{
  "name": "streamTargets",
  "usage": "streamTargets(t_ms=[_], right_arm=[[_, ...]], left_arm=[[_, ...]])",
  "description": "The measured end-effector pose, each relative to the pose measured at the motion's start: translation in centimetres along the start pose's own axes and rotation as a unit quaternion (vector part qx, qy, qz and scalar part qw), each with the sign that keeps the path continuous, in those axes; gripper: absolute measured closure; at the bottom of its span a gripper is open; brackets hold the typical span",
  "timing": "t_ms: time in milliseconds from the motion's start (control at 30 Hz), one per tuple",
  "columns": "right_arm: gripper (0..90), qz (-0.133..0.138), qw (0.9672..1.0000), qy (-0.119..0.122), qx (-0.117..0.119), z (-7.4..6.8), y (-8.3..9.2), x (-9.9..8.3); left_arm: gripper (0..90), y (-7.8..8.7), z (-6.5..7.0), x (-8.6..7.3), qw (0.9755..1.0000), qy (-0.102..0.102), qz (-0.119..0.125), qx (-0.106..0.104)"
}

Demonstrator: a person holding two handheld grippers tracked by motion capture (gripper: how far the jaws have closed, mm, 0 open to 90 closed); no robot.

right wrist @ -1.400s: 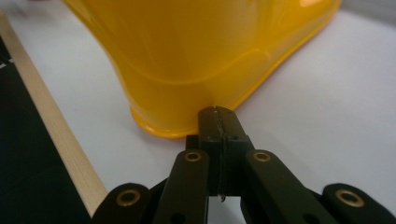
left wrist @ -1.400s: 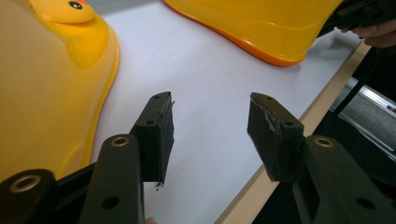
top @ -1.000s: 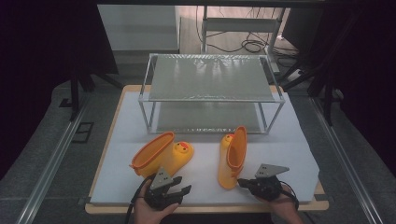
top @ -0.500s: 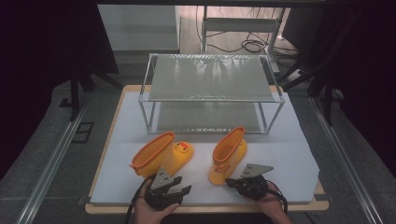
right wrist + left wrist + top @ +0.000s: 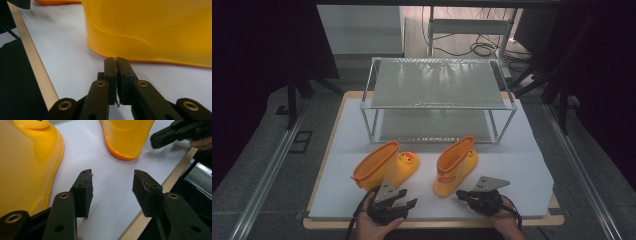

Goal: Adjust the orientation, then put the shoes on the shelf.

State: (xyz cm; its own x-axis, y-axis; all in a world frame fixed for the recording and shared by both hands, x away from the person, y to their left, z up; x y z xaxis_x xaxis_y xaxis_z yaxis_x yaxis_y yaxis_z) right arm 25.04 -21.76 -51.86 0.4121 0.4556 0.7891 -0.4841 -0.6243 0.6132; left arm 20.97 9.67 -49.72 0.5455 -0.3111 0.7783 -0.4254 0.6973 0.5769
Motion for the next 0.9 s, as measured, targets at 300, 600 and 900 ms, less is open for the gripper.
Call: streamTargets(t_ms=[300,600,900], right_arm=[[72.0,0.029,0.9987,-0.035,-0.025,2.5,3.1,-1.2],[65.3,0.033,0.9973,-0.053,-0.039,3.8,3.9,-1.7],[62.9,0.033,0.9968,-0.059,-0.044,4.2,4.1,-1.9]], left_arm=[[49.9,-0.2,0.2,0.3,0.9999,-0.002,-0.013,0.0],[48.0,-0.4,0.4,0.9,0.9987,-0.011,-0.05,-0.006],[42.9,0.0,0.7,1.8,0.9957,-0.016,-0.075,-0.052]])
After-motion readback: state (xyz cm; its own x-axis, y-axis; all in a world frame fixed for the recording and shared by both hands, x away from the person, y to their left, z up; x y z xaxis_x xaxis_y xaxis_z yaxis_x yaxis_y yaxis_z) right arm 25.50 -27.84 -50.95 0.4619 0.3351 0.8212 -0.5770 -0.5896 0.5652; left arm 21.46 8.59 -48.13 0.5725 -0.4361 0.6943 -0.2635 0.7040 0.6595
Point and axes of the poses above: each handheld gripper's, and its own axes: y roughly backward along the jaws, x roughly out of its top, z roughly to its right, the point moved 1 cm from there along -y, roughly forward along the jaws, and after that the axes turned 5 degrees about -x, right-handed, at the moved point
